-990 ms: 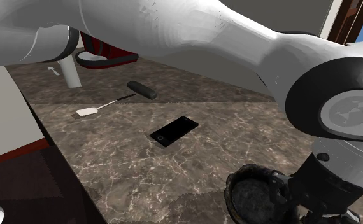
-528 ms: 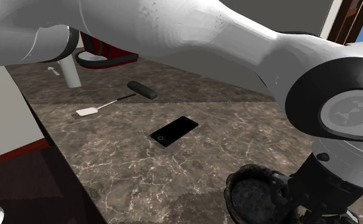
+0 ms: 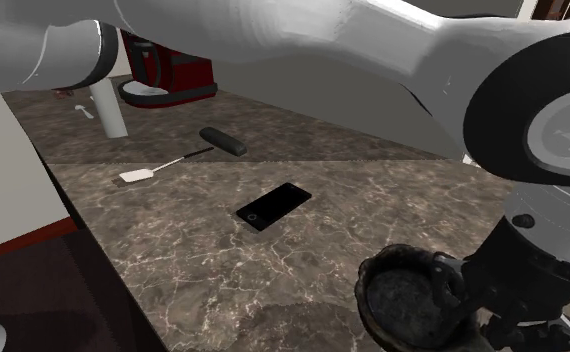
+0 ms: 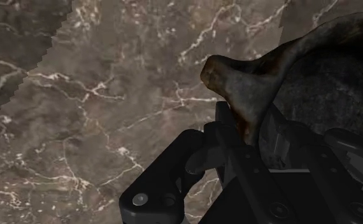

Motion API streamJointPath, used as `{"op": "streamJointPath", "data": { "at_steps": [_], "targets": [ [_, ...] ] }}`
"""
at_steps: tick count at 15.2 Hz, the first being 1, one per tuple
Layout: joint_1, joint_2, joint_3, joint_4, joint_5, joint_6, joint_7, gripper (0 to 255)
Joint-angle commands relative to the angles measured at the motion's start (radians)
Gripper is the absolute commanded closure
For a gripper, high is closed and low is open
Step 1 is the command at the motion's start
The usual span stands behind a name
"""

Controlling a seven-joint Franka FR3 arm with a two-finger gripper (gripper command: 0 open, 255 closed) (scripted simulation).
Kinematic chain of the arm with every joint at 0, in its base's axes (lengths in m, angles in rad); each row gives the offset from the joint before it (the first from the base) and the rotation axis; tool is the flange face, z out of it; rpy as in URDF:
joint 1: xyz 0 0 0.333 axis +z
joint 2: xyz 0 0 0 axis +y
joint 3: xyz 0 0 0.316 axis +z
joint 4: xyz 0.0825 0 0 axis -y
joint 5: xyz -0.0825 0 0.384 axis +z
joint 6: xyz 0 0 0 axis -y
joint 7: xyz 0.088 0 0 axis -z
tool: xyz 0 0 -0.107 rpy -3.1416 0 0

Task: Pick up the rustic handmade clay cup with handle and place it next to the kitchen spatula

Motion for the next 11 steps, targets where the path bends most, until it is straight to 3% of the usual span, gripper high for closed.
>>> {"op": "streamJointPath", "data": {
  "at_steps": [1,11],
  "targets": [
    [0.000,-0.010,-0.002,0.015,-0.003,-0.024,0.004,255],
    [-0.014,-0.031,-0.006,0.116,-0.011,-0.142,0.016,255]
  ]
}}
